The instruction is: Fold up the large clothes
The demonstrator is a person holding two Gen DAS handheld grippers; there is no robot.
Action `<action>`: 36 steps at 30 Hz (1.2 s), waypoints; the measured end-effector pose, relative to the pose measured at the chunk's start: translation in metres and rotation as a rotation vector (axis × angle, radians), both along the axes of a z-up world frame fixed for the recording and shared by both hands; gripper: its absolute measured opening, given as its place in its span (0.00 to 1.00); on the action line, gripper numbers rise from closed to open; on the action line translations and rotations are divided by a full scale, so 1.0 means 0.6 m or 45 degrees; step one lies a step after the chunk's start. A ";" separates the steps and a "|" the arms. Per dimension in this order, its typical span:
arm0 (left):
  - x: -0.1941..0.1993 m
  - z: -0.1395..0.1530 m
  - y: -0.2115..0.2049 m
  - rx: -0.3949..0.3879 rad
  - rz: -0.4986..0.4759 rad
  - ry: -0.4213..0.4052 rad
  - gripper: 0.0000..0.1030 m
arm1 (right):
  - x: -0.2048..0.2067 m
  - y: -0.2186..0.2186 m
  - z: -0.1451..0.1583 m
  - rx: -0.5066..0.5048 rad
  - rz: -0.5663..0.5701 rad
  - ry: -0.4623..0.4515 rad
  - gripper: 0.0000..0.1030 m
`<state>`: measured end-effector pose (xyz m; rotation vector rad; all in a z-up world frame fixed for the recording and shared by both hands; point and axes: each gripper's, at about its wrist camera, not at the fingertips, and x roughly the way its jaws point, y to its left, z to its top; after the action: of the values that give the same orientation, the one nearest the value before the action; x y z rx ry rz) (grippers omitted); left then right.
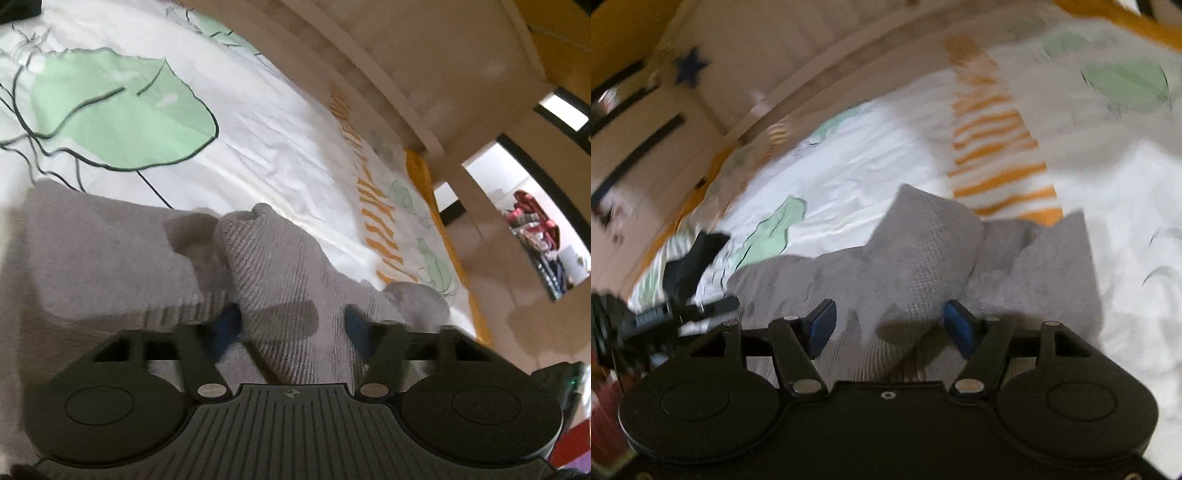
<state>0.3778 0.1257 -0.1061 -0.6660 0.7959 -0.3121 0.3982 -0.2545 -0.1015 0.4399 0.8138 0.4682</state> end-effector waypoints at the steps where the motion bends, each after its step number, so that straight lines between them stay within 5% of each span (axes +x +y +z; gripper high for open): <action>1: 0.003 0.003 0.002 0.005 0.027 0.016 0.05 | 0.001 0.002 -0.002 0.011 -0.023 0.014 0.36; 2: 0.005 0.011 0.005 -0.010 0.050 0.025 0.04 | 0.004 0.006 -0.001 -0.003 -0.043 0.014 0.16; 3: 0.003 0.020 0.008 -0.037 0.047 0.015 0.04 | 0.006 0.009 0.008 -0.018 -0.058 -0.002 0.12; 7: -0.029 0.072 0.022 -0.081 -0.018 -0.030 0.04 | -0.020 -0.012 0.064 0.134 -0.045 -0.093 0.12; 10: -0.062 0.068 0.033 -0.085 -0.046 0.013 0.04 | -0.049 -0.030 0.082 0.162 -0.029 -0.078 0.12; 14: -0.080 0.007 0.035 0.122 -0.035 0.128 0.07 | -0.073 -0.036 0.027 0.064 0.003 0.044 0.15; 18: -0.078 -0.014 0.040 0.120 -0.045 0.112 0.07 | -0.079 -0.033 -0.015 0.009 0.013 0.091 0.13; 20: -0.075 -0.002 0.033 0.164 -0.061 0.068 0.11 | -0.081 -0.030 0.004 -0.025 0.042 0.043 0.21; 22: -0.075 0.001 0.027 0.213 -0.067 0.053 0.11 | -0.088 -0.029 0.024 -0.045 0.060 -0.038 0.57; 24: -0.081 0.015 0.017 0.295 -0.012 0.024 0.11 | -0.091 -0.033 0.032 -0.016 0.062 -0.061 0.67; 28: -0.113 0.069 -0.009 0.473 0.051 -0.189 0.12 | -0.082 -0.036 0.030 -0.012 0.046 -0.015 0.66; 31: -0.132 0.098 -0.039 0.547 0.024 -0.345 0.22 | -0.078 -0.041 0.028 -0.001 0.021 0.019 0.66; 36: -0.152 0.102 -0.095 0.608 -0.069 -0.430 0.24 | -0.071 -0.057 0.021 0.063 0.016 0.131 0.67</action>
<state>0.2869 0.0688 -0.0450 -0.1362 0.5348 -0.2615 0.3556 -0.2888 -0.0892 0.5080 0.9065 0.4807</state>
